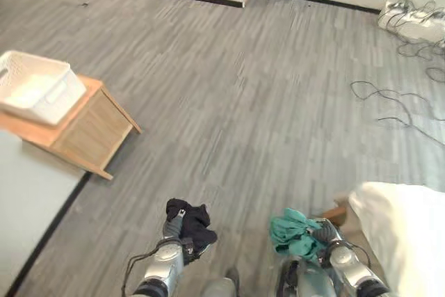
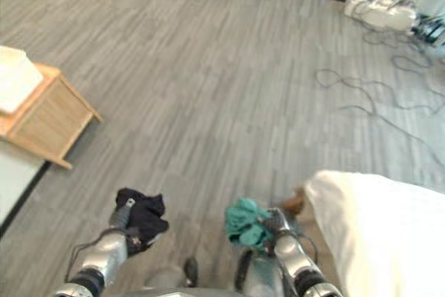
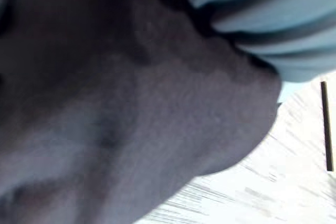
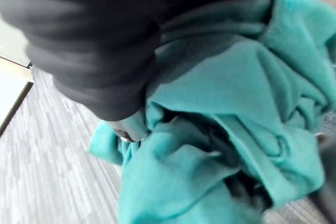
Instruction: Tidy up the quilt and then pick up the clothes from the bed and put them into the laundry hamper.
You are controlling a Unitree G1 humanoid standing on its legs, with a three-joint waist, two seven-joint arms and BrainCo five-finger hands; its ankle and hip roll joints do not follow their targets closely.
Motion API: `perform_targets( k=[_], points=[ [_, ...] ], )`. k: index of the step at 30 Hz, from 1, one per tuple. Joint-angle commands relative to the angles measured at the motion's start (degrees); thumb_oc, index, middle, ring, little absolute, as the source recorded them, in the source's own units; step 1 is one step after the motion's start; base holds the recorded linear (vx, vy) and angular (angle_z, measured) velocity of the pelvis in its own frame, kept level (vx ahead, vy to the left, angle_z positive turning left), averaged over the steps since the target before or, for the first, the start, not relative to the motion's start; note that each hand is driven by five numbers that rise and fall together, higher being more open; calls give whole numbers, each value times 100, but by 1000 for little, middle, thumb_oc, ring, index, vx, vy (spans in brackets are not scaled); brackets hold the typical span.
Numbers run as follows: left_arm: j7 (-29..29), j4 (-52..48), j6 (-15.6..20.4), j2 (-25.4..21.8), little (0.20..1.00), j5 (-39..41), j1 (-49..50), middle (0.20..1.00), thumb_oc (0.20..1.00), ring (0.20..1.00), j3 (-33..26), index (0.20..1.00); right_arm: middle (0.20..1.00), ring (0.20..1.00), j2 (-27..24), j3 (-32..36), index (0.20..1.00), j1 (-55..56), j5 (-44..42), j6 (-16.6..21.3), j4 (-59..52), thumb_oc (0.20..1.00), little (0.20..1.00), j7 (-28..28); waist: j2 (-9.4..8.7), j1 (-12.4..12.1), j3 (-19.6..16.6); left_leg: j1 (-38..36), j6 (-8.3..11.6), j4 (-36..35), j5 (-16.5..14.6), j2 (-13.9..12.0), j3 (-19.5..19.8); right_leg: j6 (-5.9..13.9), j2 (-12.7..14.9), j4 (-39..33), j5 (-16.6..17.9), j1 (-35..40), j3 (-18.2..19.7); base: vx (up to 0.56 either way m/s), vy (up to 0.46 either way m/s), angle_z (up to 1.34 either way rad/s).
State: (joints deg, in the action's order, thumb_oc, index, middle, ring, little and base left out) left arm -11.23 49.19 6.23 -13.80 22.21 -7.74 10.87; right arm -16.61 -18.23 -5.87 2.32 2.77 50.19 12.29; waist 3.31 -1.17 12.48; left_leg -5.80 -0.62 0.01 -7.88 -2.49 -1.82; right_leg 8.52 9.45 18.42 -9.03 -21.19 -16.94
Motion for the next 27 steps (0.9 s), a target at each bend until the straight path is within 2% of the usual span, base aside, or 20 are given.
perform_targets(
  k=[1, 2, 4, 6, 7, 8, 9, 10, 12, 14, 17, 18, 19, 20, 22, 23, 24, 25, 26, 27],
  points=[
    [-72, -205, 285, -172, 200, -134, -191, 200, 200, 200, 27, 200, 200, 200, -280, 124, 200, -365, 61, 49, -119, 200, 200, 157, -80, -79, 200, -739, 603, -501, -123, -392, 118, 393, 542, -1835, 1386, 643, -14, 1000, -507, 143],
    [-80, 32, 311, -131, 200, -285, -121, 200, 200, 200, 38, 200, 200, 200, -287, 218, 200, -271, 146, -3, 8, 200, 200, 147, -42, 51, 154, -1125, 751, -501, -337, -602, 300, 546, 948, -1947, 1698, 278, 36, 769, -398, 105],
    [-26, 170, 327, -127, 200, -367, -82, 200, 200, 200, 69, 200, 200, 200, -312, 212, 200, -174, 190, -1, 75, 200, 200, 125, -90, 20, 48, -1327, 821, -501, -383, -689, 397, 570, 943, -1913, 1692, 403, 40, 666, -341, 94],
    [26, 255, 317, -5, 200, -305, 116, 200, 200, 200, 29, 200, 200, 200, -288, 161, 200, -79, 291, 3, 212, 200, 200, 77, -89, 28, 9, -1347, 926, 51, -31, -884, 532, 501, 885, -1628, 1828, 604, 101, 533, -278, 69],
    [26, 255, 317, -4, 200, -305, 116, 200, 200, 200, 28, 200, 200, 200, -288, 160, 200, -79, 291, 3, 212, 200, 200, 77, -86, 32, 8, -1344, 927, 54, -33, -887, 535, 501, 884, -1629, 1828, 606, 96, 516, -451, 30],
    [44, 389, 298, 73, 200, -196, 298, 200, 200, 200, -85, 200, 200, 200, -270, 19, 200, -206, 277, 28, 391, 200, 200, 42, -70, -64, -32, -833, 920, 1497, 901, -1026, 608, 210, 633, -1578, 1686, 865, 21, 488, -516, 16],
    [88, 336, 273, 114, 200, -88, 459, 200, 200, 200, -138, 200, 200, 200, -262, -99, 200, -208, 333, 38, 345, 200, 200, 57, -118, -249, 60, -360, 802, 2513, 1332, -1039, 643, -33, 449, -1623, 1490, 1184, -30, 632, -707, 25],
    [114, 194, 271, 116, 200, 52, 540, 200, 200, 200, -175, 200, 200, 200, -276, -196, 200, -227, 348, 66, 188, 200, 200, 66, -225, -409, 173, 159, 668, 3427, 1545, -880, 788, -216, 381, -1697, 1382, 1487, -85, 452, -559, 1],
    [155, 100, 237, 96, 200, 147, 579, 200, 200, 200, -215, 200, 200, 200, -317, -345, 200, -363, 397, 38, 129, 200, 200, 38, -410, -745, 363, 930, 487, 4398, 1087, -509, 672, -378, 232, -1936, 1117, 2053, -79, 519, -425, -53],
    [150, 190, 220, 169, 200, 208, 589, 200, 200, 200, -236, 200, 200, 200, -309, -466, 200, -492, 446, 3, 231, 200, 200, -10, -407, -1062, 402, 1537, 458, 4292, 640, -176, 429, -373, 42, -2104, 816, 2555, 2, 603, -191, -41],
    [154, 144, 236, 204, 200, 293, 637, 200, 200, 200, -289, 200, 200, 200, -359, -542, 200, -366, 605, 60, 190, 200, 200, 23, -412, -1427, 247, 1984, 244, 2624, 586, 106, -250, -289, -243, -2219, 442, 3084, 110, 745, -77, -19],
    [160, 192, 191, 202, 200, 271, 660, 200, 200, 200, -367, 200, 200, 200, -373, -543, 200, -334, 664, 80, 292, 200, 200, 52, -298, -1549, 45, 2148, 243, 1302, 1008, -12, -903, -300, -642, -2203, 65, 3453, 77, 718, -28, -19],
    [160, 193, 190, 201, 200, 270, 663, 200, 200, 200, -368, 200, 200, 200, -370, -545, 200, -333, 665, 83, 297, 200, 200, 54, -319, -1563, 62, 2086, 247, 1232, 1030, 12, -929, -298, -613, -2192, 45, 3470, 92, 986, -97, 18],
    [127, 247, 141, 181, 200, 291, 666, 200, 200, 200, -526, 200, 200, 200, -284, -451, 200, -397, 671, 50, 496, 200, 200, 101, -324, -1605, -55, 2184, 280, 584, 1152, -141, -1903, -308, -877, -2093, -318, 3860, -41, 465, -77, 24],
    [130, 238, 129, 158, 200, 341, 697, 200, 200, 200, -622, 200, 200, 200, -179, -481, 200, -430, 738, 24, 615, 200, 200, 105, -397, -1662, -87, 2110, 131, 568, 1233, -181, -2349, -257, -922, -1871, -292, 3950, -225, 584, -43, 16],
    [132, 227, 124, 131, 200, 341, 717, 200, 200, 200, -676, 200, 200, 200, -125, -470, 200, -412, 760, 31, 616, 200, 200, 60, -500, -1658, -145, 1931, 13, 494, 994, -17, -2320, -150, -862, -1577, -283, 3966, -274, 737, 26, 43],
    [121, 340, 90, 67, 200, 297, 697, 200, 200, 200, -747, 200, 200, 200, 28, -487, 200, -382, 779, 49, 736, 200, 200, 30, -708, -1774, -220, 1882, -272, 594, 925, 178, -2341, 87, -762, -847, 186, 3773, -344, 697, 84, 86],
    [128, 433, 73, 73, 200, 305, 706, 200, 200, 200, -783, 200, 200, 200, 91, -400, 200, -352, 785, 29, 859, 200, 200, 18, -798, -1784, -209, 1795, -386, 654, 783, 319, -2274, 523, -602, -123, 677, 3605, -411, 610, -25, 95],
    [105, 504, 78, 82, 200, 264, 741, 200, 200, 200, -784, 200, 200, 200, 101, -326, 200, -251, 794, 32, 895, 200, 200, 24, -823, -1820, -186, 1673, -432, 745, 682, 290, -2290, 648, -416, 520, 1368, 3409, -613, 617, -53, 87],
    [63, 488, 73, 43, 200, 227, 757, 200, 200, 200, -799, 200, 200, 200, 112, -287, 200, -147, 821, 39, 864, 200, 200, -9, -748, -1726, -179, 1469, -528, 759, 545, 288, -2164, 648, -180, 1251, 1716, 3133, -649, 647, -78, 63]
  ],
)
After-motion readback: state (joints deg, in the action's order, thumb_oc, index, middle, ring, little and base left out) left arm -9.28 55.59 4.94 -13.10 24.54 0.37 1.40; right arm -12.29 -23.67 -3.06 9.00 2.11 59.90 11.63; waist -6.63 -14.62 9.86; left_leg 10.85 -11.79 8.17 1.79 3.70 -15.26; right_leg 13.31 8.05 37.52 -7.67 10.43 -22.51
